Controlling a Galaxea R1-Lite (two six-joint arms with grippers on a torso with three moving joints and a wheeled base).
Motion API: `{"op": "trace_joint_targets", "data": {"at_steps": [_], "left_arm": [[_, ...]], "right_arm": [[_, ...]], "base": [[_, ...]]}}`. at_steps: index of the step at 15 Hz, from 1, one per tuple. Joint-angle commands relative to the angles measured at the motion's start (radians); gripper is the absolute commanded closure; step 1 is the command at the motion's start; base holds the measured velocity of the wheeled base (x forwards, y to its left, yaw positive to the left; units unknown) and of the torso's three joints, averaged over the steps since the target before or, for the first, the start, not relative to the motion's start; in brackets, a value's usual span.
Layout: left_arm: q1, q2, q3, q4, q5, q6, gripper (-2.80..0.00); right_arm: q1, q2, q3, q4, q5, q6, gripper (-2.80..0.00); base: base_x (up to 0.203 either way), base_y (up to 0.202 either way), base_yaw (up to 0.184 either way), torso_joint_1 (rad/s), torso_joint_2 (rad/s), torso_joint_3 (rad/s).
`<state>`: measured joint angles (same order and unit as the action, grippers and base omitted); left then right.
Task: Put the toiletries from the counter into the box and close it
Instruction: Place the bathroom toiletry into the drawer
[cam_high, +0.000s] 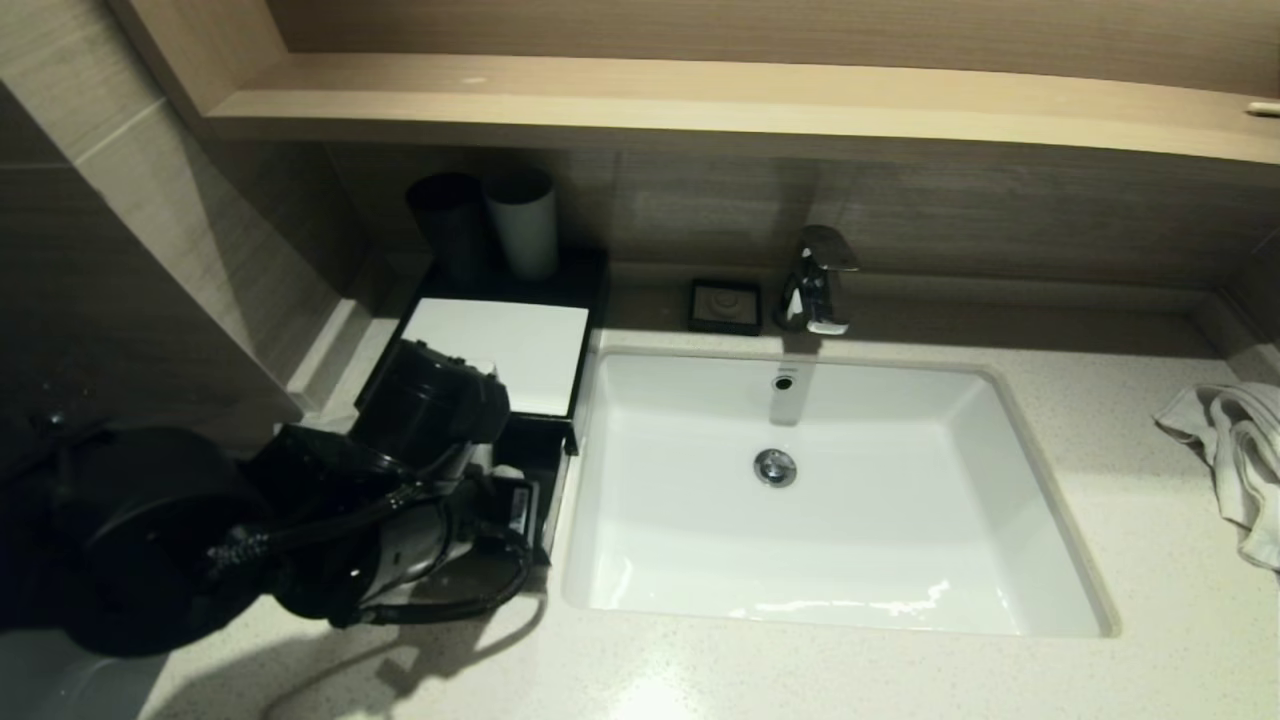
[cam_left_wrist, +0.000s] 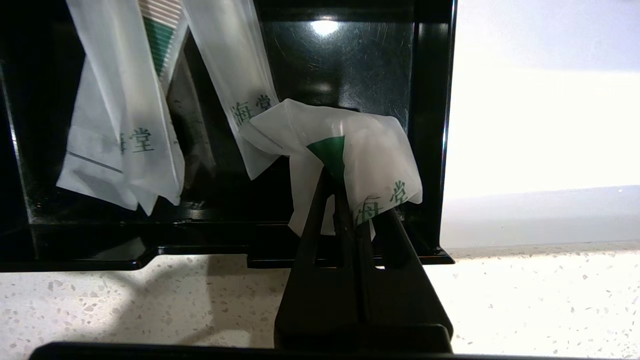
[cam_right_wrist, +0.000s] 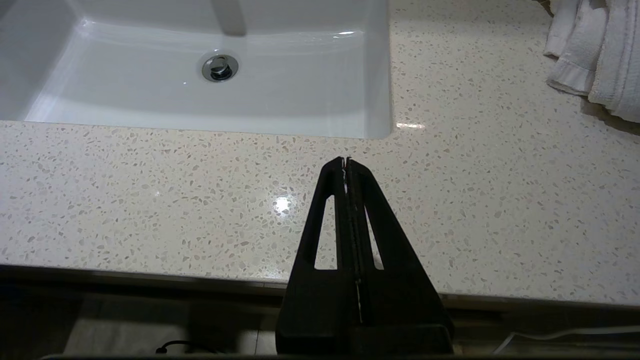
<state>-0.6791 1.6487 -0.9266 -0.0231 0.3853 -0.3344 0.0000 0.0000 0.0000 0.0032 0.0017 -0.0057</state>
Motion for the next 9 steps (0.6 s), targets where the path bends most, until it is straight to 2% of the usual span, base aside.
{"op": "trace_joint_targets", "data": {"at_steps": [1,9], "left_arm": [[-0.005,0.032,-0.003,0.0,0.003,-0.009,0.0],[-0.004,0.08,-0.076,0.02,0.004,-0.011,0.0]], "right_arm": [[0.0,0.0,0.0,0.0,0.0,0.0,0.0],[0.0,0.0,0.0,0.0,0.0,0.0,0.0]], "base": [[0.0,0.0,0.0,0.0,0.0,0.0],[0.0,0.0,0.0,0.0,0.0,0.0]]}}
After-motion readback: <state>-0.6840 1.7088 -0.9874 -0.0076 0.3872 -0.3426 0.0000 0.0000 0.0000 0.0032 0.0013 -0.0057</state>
